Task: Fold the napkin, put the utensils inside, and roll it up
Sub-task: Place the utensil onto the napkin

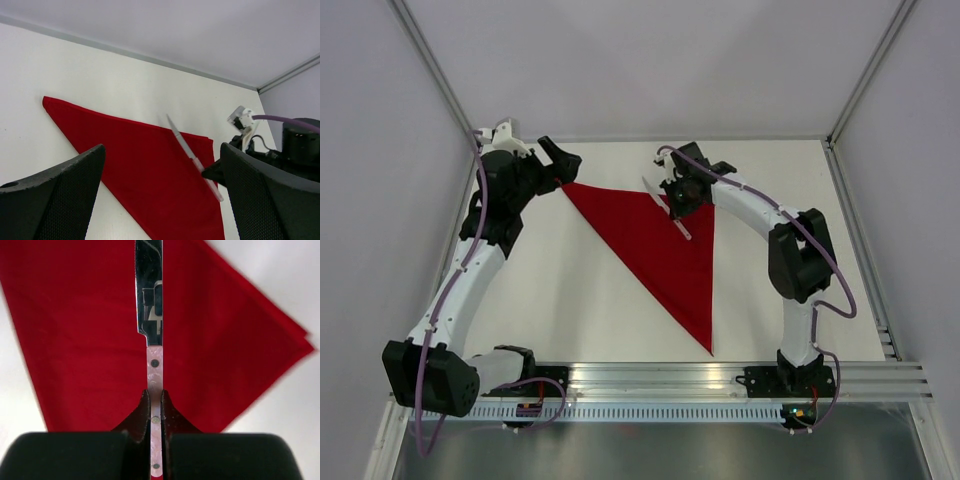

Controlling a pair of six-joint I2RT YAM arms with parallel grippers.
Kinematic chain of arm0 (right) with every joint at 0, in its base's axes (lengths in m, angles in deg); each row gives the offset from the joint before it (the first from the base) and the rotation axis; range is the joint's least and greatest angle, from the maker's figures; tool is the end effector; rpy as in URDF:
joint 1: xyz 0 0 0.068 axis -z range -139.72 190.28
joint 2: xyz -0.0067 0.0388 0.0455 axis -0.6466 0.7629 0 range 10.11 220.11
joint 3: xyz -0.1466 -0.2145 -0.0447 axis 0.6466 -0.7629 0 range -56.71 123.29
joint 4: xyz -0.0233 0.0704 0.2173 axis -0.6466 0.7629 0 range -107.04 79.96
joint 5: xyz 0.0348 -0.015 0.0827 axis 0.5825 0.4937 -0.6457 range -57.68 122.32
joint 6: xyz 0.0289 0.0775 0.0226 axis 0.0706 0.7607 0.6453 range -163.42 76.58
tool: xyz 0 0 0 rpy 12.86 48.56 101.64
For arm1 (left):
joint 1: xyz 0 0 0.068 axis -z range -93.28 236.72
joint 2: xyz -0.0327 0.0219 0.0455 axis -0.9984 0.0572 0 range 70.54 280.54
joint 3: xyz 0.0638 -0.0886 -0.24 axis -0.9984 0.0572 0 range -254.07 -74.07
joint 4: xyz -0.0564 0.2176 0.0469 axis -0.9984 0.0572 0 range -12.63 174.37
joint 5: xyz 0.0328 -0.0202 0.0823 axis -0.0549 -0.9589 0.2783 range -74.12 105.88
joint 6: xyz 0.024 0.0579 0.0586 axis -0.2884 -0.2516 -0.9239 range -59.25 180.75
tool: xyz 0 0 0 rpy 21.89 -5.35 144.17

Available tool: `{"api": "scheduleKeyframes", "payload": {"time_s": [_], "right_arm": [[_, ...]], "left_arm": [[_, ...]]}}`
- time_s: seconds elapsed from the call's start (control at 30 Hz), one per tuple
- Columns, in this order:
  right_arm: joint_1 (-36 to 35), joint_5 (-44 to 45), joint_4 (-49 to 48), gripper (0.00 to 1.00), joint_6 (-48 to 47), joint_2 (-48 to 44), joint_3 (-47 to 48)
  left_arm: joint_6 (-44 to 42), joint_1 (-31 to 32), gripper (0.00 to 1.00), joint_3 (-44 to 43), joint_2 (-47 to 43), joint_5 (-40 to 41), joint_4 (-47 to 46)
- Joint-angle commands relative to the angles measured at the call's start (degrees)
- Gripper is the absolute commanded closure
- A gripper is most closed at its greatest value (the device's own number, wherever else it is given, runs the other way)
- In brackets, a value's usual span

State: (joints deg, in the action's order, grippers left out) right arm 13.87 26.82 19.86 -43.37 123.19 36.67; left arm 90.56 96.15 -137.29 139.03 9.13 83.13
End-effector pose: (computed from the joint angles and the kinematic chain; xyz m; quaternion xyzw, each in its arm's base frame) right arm 0.3734 0.1935 0.2085 -0.2316 0.9284 0.1105 0.2689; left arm 0.2830 -0.0560 0.3621 -0.0995 0.7649 -0.2559 0.5827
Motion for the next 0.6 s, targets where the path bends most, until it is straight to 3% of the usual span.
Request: {"api": "scheduleKeyframes", "payload": {"time_s": [0.0, 0.3, 0.57], "right_arm": [[-3.2, -1.0, 3.6, 0.99, 5.4, 3.3, 3.6], [-13.6, 2.6, -1.0, 0.99, 8.7, 4.7, 1.5], [-17.0, 3.8, -4.2, 0.99, 10.8, 4.6, -1.7]], "left_arm": [[1.2, -0.2, 0.00, -3.2, -1.9, 1.4, 1.9], [0.3, -0.6, 0.00, -3.8, -3.4, 2.1, 3.9], [-0.4, -0.9, 0.00, -3.8, -4.3, 2.4, 5.0]]}}
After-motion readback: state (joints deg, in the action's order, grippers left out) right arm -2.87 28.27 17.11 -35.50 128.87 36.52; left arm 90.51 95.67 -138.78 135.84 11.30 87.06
